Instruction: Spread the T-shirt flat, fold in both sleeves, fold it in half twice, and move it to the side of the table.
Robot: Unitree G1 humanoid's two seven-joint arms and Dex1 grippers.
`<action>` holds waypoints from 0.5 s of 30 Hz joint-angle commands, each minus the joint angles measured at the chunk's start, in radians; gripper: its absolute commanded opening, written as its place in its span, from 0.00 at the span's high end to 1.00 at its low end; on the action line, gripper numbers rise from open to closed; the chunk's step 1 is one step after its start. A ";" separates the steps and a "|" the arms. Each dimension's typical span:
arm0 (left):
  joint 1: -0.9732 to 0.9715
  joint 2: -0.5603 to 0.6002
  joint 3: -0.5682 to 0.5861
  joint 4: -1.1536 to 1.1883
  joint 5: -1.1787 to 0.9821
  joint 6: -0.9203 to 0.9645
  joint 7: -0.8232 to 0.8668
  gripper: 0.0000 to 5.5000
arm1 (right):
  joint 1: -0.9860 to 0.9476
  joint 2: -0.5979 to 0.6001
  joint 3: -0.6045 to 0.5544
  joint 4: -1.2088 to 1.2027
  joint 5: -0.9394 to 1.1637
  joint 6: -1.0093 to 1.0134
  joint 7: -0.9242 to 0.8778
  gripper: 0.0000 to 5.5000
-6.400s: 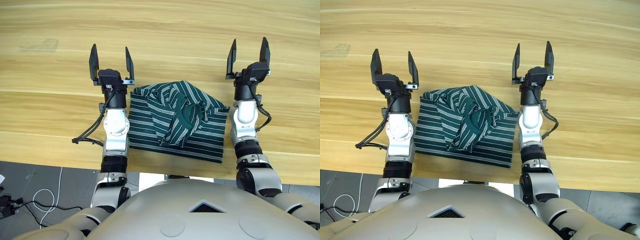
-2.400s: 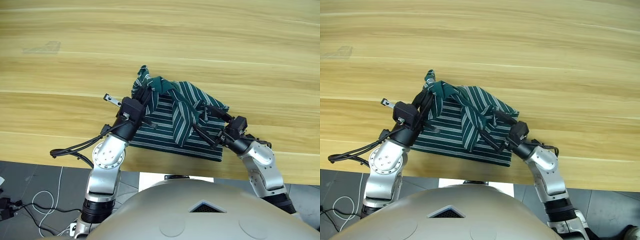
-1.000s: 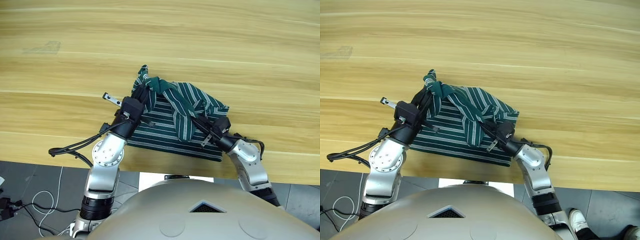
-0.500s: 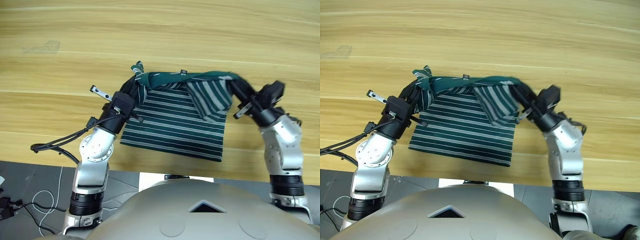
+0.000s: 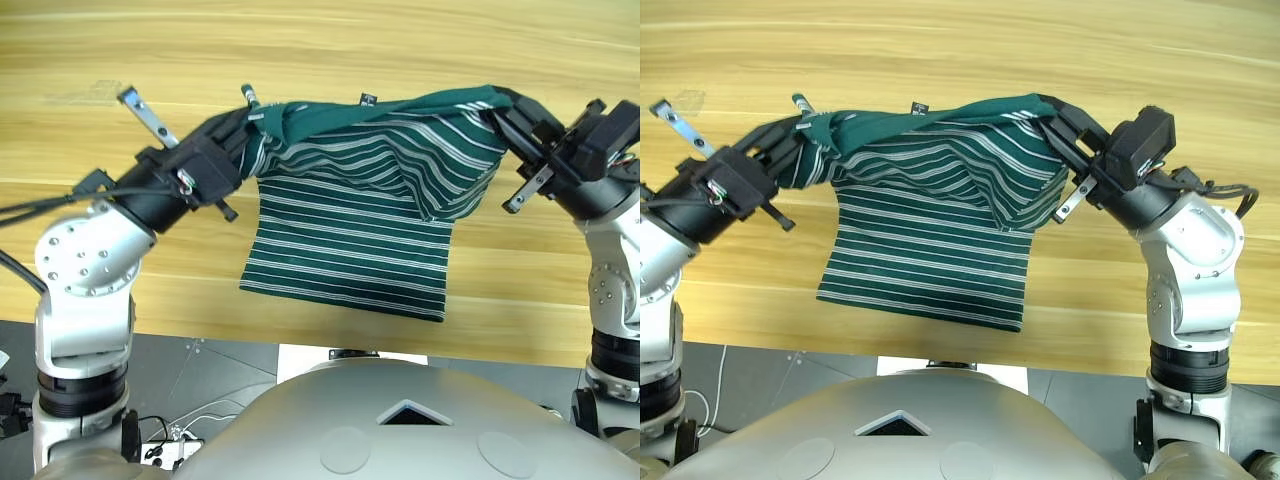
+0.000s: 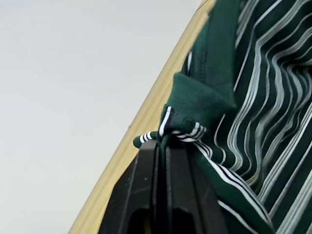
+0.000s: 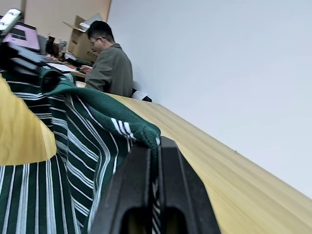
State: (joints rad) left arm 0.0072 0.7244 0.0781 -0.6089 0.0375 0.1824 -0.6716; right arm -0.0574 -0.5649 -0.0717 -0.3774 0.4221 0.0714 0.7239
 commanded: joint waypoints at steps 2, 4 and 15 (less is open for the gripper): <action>-0.803 -0.045 -0.169 0.706 0.137 -0.021 -0.002 1.00 | -0.659 -0.014 0.004 0.645 -0.124 -0.036 -0.027 1.00; -1.188 -0.137 -0.262 1.189 0.266 -0.109 0.128 1.00 | -0.999 0.004 0.039 1.072 -0.242 -0.129 -0.121 1.00; -1.722 -0.238 -0.427 1.789 0.411 -0.268 0.412 1.00 | -1.476 -0.037 0.146 1.574 -0.470 -0.315 -0.479 1.00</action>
State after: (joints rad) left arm -1.5442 0.4390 -0.3152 1.0044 0.3672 -0.0302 -0.2989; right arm -1.3772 -0.5524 0.0924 1.0371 0.0102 -0.1667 0.3197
